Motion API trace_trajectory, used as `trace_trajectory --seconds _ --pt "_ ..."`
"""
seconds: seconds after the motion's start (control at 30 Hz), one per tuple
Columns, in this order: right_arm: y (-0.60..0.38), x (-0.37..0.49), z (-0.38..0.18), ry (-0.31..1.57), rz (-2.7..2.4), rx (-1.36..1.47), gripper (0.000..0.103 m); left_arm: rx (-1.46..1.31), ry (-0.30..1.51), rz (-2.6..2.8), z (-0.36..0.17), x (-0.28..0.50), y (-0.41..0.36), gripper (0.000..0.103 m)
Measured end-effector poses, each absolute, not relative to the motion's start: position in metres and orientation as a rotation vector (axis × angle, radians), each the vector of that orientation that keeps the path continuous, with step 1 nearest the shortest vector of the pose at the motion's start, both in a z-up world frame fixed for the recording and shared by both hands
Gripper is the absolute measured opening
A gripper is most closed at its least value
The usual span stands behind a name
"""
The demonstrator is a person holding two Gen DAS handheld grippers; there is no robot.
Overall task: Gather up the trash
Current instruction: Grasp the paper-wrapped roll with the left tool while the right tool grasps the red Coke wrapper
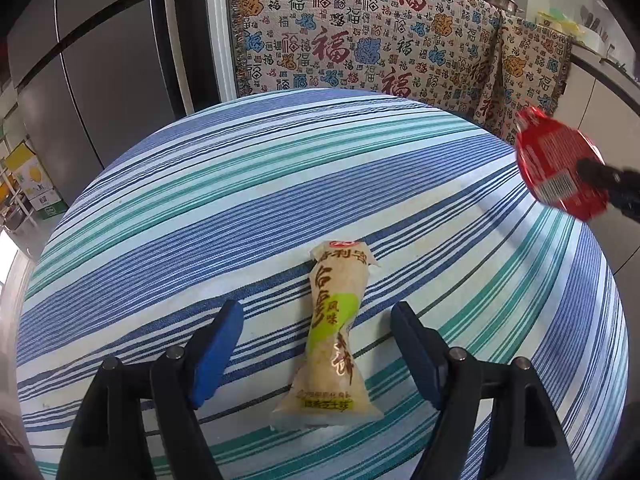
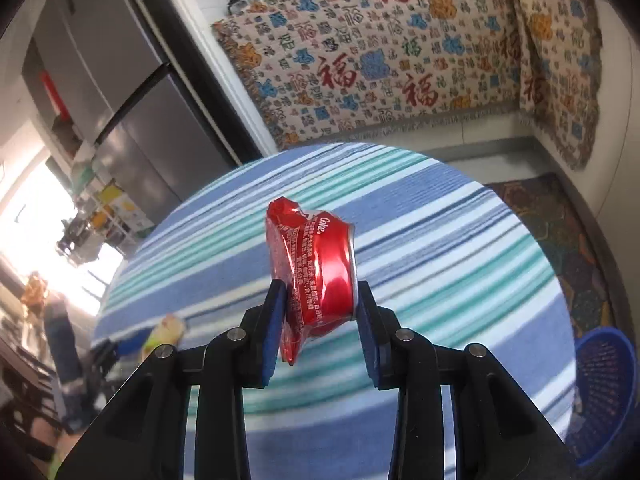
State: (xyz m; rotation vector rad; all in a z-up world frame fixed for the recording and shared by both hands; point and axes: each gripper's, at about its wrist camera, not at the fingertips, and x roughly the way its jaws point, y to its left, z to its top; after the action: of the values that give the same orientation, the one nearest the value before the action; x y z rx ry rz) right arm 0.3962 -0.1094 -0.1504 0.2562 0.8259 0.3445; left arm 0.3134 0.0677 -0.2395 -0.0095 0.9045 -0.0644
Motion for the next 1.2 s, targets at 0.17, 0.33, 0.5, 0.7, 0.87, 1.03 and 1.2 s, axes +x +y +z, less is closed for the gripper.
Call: trace_trajectory --seconds 0.17,0.33,0.5,0.7,0.87,1.03,1.2 --pt "-0.119 0.326 -0.161 0.795 0.313 0.155 0.035 -0.045 0.918 -0.115 -0.236 0.292 0.075 0.078" --pt "-0.115 0.302 -0.171 0.8 0.344 0.132 0.035 -0.061 0.899 -0.134 -0.226 0.281 0.079 0.078" --pt "-0.115 0.301 -0.173 0.803 0.362 0.139 0.035 -0.041 0.879 -0.149 -0.217 0.289 0.074 0.078" --pt "-0.118 0.302 -0.169 0.793 0.363 0.145 0.036 0.009 0.912 -0.149 -0.224 0.296 0.067 0.078" --pt "-0.118 0.302 -0.171 0.8 0.358 0.152 0.036 -0.002 0.92 -0.134 -0.229 0.294 0.069 0.077" --pt "-0.116 0.301 -0.168 0.792 0.358 0.153 0.036 -0.002 0.911 -0.109 -0.226 0.294 0.071 0.065" --pt "-0.116 0.302 -0.171 0.797 0.352 0.153 0.036 0.006 0.923 -0.096 -0.226 0.293 0.074 0.045"
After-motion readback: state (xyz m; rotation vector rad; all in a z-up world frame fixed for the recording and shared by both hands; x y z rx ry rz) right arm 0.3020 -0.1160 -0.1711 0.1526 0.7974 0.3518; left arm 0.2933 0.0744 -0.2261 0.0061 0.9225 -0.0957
